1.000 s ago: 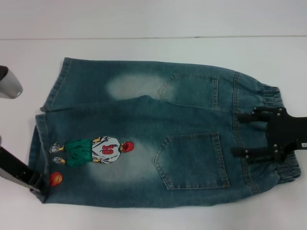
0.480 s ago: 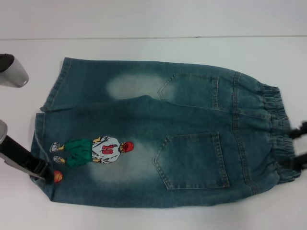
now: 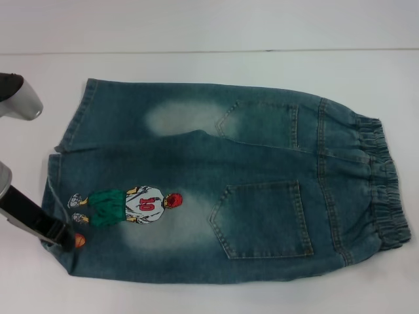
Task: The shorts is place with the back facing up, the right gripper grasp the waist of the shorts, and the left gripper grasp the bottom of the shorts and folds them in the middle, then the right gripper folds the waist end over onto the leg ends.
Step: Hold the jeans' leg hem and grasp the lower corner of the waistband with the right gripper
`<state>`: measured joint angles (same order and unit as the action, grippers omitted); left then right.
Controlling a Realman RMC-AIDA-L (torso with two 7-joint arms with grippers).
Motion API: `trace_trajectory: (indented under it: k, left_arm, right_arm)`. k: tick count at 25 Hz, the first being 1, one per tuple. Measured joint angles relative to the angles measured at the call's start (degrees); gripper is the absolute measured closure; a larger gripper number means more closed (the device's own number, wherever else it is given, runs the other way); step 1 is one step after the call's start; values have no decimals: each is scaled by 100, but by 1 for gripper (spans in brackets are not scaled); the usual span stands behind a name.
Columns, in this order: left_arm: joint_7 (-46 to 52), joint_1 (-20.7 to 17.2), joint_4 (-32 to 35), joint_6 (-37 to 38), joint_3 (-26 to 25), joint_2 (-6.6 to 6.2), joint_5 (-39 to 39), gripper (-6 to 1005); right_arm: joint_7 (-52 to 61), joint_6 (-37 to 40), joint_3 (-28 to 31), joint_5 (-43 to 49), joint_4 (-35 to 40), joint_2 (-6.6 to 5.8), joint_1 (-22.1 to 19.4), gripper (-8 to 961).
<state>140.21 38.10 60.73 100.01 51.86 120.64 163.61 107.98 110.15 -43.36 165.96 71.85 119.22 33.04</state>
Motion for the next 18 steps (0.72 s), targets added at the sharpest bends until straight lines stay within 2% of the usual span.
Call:
trace_trajectory:
  k: [8,18]
  left_arm:
    - [-10,-29,0,22,14,24,5,990]
    - [-8,-17,0,43,70,20,5,989]
  right_arm:
    - [-47,-525,-15,-117,-529,31,-81,141]
    - [-504,-713,17,-790,-536,30,-288,138]
